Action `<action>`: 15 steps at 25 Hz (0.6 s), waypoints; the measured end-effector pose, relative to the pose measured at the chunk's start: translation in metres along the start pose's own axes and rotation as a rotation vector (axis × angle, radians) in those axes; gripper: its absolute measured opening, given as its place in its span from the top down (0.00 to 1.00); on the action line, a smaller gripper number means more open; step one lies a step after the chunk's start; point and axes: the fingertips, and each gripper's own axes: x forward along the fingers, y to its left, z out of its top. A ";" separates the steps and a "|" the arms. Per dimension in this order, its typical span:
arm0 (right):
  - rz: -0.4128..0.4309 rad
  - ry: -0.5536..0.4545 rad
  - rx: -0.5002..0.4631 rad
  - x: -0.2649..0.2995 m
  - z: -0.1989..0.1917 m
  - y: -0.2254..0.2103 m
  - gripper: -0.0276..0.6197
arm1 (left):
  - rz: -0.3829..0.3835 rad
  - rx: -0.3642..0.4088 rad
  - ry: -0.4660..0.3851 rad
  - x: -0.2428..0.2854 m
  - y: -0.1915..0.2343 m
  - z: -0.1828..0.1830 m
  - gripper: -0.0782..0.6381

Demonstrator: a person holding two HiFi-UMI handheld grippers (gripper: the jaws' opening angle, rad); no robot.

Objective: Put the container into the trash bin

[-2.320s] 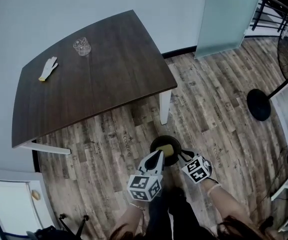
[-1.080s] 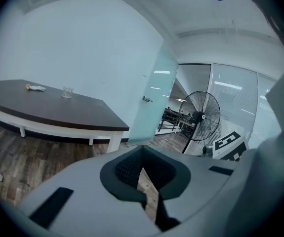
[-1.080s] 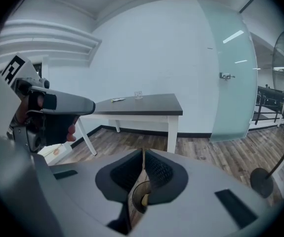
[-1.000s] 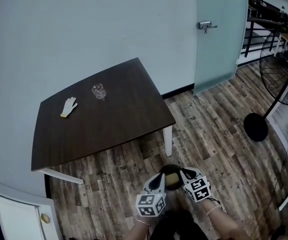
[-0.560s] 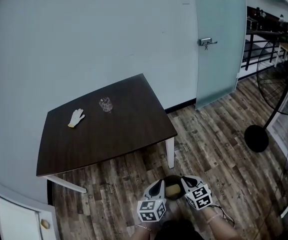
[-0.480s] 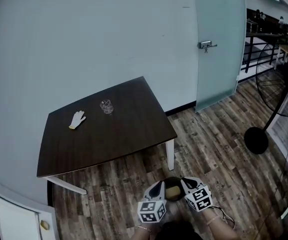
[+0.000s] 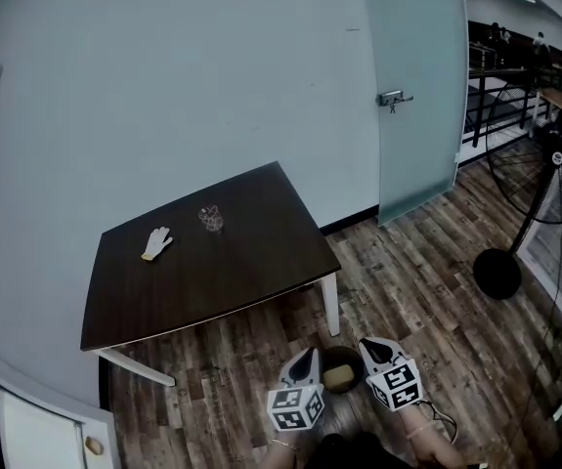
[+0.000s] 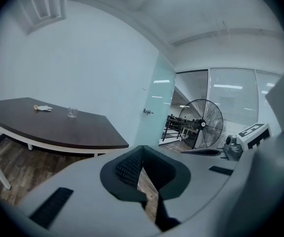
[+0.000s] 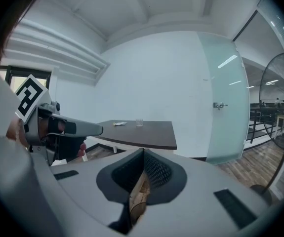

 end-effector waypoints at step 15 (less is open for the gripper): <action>-0.035 -0.144 -0.026 -0.072 0.056 0.004 0.95 | -0.064 0.044 -0.030 -0.049 -0.054 0.028 0.86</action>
